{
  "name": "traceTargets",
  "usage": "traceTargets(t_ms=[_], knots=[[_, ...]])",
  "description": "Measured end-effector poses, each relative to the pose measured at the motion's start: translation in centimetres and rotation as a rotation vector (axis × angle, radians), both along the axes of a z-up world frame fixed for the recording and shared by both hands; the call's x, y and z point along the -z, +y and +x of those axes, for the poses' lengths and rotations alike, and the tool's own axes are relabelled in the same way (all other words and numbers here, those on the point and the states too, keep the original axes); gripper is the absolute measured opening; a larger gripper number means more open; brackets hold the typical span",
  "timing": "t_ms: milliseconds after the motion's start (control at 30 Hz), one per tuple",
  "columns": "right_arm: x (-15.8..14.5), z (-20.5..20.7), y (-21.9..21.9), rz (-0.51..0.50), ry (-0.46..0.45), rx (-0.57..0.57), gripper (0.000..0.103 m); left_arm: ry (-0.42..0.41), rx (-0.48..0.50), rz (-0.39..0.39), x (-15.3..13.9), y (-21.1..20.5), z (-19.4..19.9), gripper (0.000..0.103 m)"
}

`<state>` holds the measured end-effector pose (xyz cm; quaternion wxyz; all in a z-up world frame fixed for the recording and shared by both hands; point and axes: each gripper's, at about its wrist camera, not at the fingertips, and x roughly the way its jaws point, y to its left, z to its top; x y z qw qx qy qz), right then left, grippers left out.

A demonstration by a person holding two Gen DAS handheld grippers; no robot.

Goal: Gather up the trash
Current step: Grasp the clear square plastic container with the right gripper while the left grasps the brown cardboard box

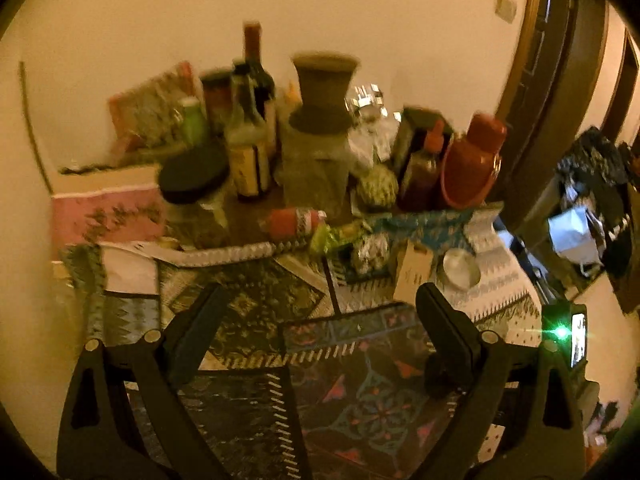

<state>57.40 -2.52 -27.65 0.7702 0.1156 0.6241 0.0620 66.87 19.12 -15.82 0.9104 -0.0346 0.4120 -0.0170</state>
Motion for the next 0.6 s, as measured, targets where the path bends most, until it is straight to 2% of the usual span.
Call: traceTargets(t_ms=[67,133,300,400,600], knots=[[0.7,0.2,0.4,-0.005,0.015,-0.002,0.088,0.039,0.03,-0.011,1.9,-0.4,1.2,0.096],[1.1,0.3,0.8,-0.029,0.024,-0.027,0.064,0.071,0.062,-0.018,3.3,-1.0,2.3,0.096],[0.4,0.2,0.7,-0.052,-0.02,-0.062,0.06,0.128,0.153,-0.022,6.0,-3.6,4.6,0.093],[-0.7,-0.2,-0.7,-0.049,-0.046,-0.049,0.059,0.156,0.212,-0.033,7.4,-5.5,6.4,0.092],[-3.3,-0.7,-4.9,-0.06,-0.094,0.008,0.058,0.234,0.3,-0.077,10.3,-9.2,10.3,0.081]])
